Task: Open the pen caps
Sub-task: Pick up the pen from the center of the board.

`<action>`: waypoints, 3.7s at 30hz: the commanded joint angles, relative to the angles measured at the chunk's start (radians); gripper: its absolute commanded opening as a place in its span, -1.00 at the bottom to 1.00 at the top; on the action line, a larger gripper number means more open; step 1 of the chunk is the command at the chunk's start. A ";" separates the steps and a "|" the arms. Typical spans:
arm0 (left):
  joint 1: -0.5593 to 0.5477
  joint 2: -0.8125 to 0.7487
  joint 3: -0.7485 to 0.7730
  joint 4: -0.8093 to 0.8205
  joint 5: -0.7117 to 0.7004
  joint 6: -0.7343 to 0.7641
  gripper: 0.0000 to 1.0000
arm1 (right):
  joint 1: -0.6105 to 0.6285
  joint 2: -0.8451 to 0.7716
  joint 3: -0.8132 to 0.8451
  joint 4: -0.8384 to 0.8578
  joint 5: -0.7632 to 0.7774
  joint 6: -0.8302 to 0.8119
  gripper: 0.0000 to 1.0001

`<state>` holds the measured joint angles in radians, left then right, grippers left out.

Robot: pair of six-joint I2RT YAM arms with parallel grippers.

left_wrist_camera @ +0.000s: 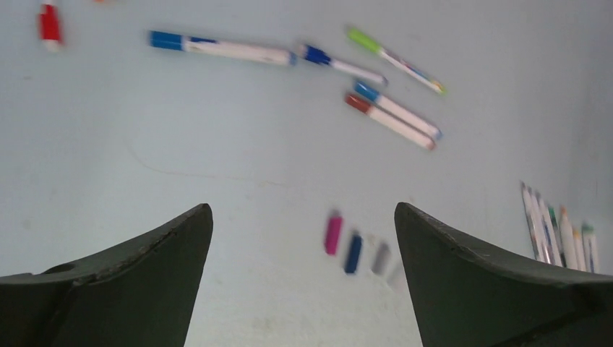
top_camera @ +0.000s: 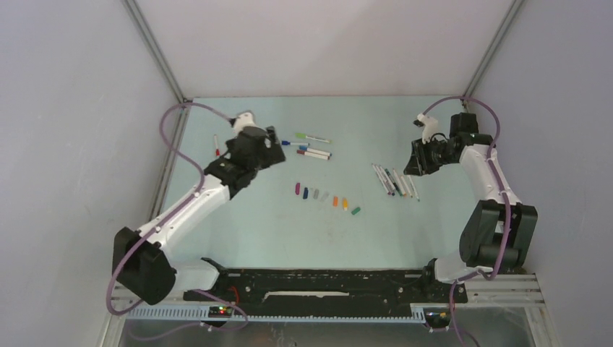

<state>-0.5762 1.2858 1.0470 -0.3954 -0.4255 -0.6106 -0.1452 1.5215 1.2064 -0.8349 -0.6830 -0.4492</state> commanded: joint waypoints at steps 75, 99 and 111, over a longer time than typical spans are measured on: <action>0.500 1.199 1.226 -0.785 0.457 -0.571 -0.04 | 0.126 -0.088 -0.027 0.019 0.006 -0.061 -0.38; 0.503 0.831 0.594 -0.535 0.343 -0.418 -0.51 | 0.119 -0.122 -0.033 0.022 -0.017 -0.061 -0.38; 0.491 0.636 0.268 -0.330 0.397 -0.250 -0.92 | 0.123 -0.125 -0.034 0.015 -0.040 -0.064 -0.38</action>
<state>-0.0746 1.9892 1.3914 -0.8055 -0.0303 -0.9466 -0.0235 1.4254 1.1728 -0.8322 -0.6872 -0.4915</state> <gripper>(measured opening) 0.199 0.313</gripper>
